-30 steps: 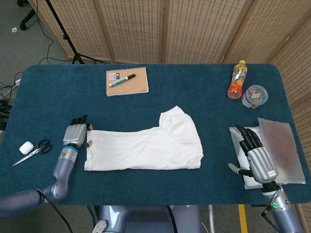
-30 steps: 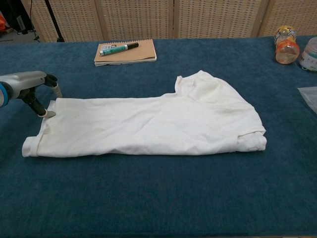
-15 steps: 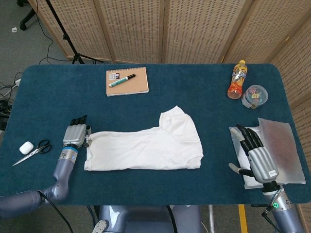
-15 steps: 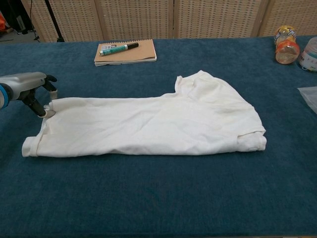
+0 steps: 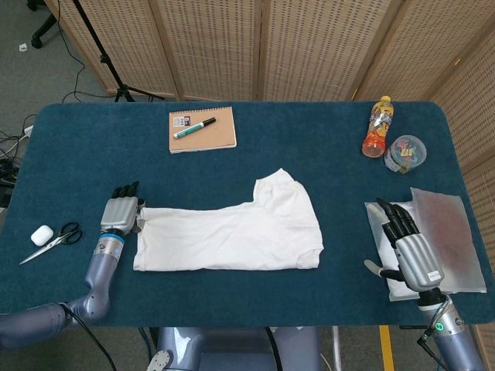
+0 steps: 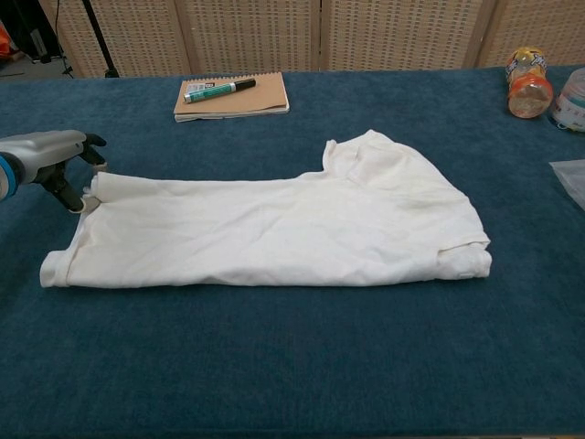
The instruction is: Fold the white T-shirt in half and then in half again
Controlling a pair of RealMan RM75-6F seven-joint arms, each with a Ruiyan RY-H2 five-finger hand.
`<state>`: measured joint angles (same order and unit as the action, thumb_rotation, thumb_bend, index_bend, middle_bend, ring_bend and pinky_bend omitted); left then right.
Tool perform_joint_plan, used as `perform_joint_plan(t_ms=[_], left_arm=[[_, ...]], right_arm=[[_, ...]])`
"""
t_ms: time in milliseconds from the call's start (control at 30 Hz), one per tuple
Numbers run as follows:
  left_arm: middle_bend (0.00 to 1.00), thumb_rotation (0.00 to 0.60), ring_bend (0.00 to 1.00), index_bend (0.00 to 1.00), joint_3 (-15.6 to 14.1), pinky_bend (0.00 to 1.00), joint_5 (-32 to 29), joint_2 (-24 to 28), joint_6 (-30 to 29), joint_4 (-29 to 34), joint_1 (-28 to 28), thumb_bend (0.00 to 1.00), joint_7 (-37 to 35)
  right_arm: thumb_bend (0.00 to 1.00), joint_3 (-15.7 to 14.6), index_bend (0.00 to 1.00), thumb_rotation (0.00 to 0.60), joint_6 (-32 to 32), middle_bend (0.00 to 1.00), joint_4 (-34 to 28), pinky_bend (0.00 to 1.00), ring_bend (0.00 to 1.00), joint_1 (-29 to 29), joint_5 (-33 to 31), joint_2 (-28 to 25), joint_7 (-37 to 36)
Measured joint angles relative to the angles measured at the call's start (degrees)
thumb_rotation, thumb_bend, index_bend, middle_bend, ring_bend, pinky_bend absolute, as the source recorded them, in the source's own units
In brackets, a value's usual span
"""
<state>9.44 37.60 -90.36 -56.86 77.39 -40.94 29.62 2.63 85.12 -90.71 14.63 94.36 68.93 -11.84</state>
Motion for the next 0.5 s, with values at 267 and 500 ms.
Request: perform_joint_plan(t_ms=[267,500], left_arm=[[0.0,0.6,0.0,0.72,-0.03,0.0,1.07,2.43,-0.55,1.1,0.8,0.59,-0.17],[0.0,0.6,0.0,0.72,-0.16,0.0,2.02,6.24,0.0,2.5,1.76,0.59,-1.14]], right_arm=[[0.0,0.06,0.0,0.6,-0.26,0.0,0.02,0.05,0.0,-0.01,0.1,0.04,0.1],[0.0,-0.01,0.0,0.6,-0.49,0.0,-0.12,0.05,0.0,0.0,0.29,0.13,0.4]])
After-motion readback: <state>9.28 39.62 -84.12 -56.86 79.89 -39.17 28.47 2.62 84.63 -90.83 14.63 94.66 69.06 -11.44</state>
